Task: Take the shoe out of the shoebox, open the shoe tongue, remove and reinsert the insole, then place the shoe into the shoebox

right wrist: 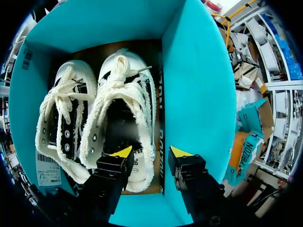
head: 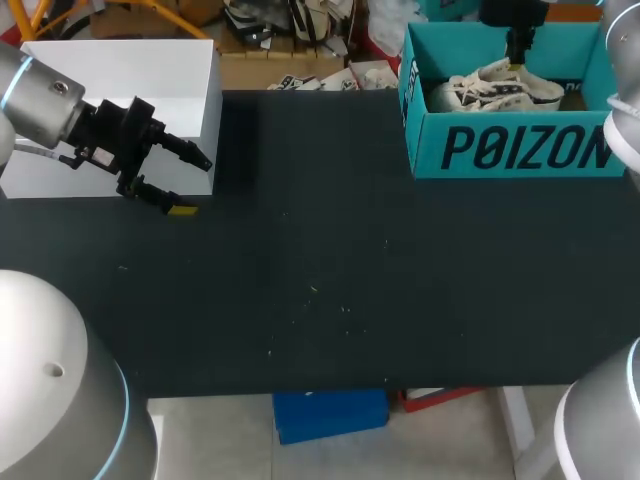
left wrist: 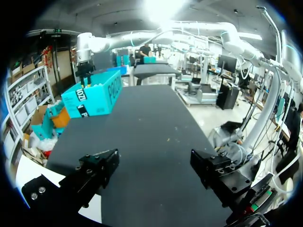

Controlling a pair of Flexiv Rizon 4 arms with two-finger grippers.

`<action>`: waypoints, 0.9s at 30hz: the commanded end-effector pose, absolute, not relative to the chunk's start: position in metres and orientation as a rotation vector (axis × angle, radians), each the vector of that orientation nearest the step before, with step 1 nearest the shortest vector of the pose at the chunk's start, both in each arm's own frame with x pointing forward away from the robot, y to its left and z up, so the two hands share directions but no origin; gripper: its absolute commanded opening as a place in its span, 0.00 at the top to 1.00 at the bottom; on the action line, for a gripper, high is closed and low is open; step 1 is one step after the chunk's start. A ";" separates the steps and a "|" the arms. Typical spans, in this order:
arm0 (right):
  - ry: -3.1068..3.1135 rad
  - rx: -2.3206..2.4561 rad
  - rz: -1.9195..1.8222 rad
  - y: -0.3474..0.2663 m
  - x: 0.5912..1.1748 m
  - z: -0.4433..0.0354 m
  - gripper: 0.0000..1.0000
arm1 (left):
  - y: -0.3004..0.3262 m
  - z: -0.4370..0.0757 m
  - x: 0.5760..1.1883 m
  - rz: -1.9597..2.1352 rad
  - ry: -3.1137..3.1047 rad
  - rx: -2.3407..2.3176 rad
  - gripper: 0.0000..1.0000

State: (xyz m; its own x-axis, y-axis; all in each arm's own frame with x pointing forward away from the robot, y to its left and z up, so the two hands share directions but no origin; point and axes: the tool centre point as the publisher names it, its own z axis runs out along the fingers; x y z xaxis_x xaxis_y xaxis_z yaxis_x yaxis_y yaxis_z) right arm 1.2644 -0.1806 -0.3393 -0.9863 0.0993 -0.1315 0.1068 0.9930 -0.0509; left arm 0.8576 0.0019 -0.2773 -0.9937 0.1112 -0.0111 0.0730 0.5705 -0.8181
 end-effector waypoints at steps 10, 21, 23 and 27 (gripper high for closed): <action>3.038 0.118 -0.187 -0.188 1.252 -0.260 0.67 | 0.002 -0.277 0.858 1.422 -2.747 -0.163 0.00; 3.002 0.132 -0.233 -0.173 1.234 -0.212 0.71 | 0.002 -0.277 0.858 1.422 -2.747 -0.163 0.00; 2.996 0.138 -0.229 -0.169 1.231 -0.209 0.69 | 0.002 -0.277 0.858 1.422 -2.747 -0.163 0.00; 2.973 0.154 -0.212 -0.159 1.220 -0.207 0.53 | 0.002 -0.277 0.858 1.422 -2.747 -0.163 0.00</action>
